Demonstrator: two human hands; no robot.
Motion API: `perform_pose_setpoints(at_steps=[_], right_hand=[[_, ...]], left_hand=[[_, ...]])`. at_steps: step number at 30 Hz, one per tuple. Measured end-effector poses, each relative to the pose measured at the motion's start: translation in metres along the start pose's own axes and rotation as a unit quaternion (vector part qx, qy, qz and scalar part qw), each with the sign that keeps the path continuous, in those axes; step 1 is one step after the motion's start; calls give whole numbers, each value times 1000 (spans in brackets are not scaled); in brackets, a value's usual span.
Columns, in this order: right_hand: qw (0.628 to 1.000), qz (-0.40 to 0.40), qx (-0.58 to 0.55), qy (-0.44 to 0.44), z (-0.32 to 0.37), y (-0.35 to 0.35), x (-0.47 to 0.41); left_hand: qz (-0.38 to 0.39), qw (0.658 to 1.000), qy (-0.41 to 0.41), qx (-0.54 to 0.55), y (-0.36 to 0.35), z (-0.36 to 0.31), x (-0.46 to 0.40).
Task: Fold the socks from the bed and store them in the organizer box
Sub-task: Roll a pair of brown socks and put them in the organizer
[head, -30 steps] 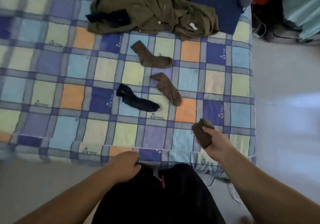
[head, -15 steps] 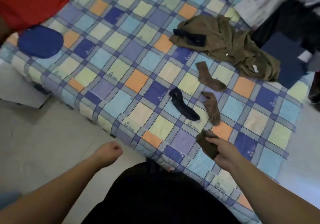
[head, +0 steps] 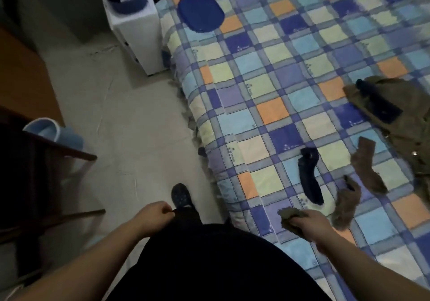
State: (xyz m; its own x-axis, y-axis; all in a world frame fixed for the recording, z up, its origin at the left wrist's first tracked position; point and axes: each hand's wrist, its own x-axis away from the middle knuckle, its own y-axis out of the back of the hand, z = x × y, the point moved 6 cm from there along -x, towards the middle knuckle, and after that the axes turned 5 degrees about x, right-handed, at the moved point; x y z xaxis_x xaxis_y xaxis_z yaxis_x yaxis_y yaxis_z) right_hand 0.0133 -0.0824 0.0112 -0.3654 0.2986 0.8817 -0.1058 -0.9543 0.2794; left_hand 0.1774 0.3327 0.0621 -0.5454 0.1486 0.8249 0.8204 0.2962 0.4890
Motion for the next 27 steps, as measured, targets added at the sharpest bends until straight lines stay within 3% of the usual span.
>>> perform_pose_setpoints(at_steps=[4,6,11,18,22,27], right_hand=[[972,25,214,92,80,-37,-7],[957,25,262,118,121,-61,-6],[940,16,304,156,208,-132,-6],[899,3,389,203,309,-226,-9],[894,1,405,193,343,-248,-14],[892,-7,419,172,368,-239,-38]], left_hand=[[-16,997,52,61,7,66,5],[-17,993,69,96,11,95,6],[8,986,89,137,40,159,-4],[-48,976,103,188,142,235,-38],[-79,971,113,196,209,260,-59],[-61,979,102,164,267,251,-98]])
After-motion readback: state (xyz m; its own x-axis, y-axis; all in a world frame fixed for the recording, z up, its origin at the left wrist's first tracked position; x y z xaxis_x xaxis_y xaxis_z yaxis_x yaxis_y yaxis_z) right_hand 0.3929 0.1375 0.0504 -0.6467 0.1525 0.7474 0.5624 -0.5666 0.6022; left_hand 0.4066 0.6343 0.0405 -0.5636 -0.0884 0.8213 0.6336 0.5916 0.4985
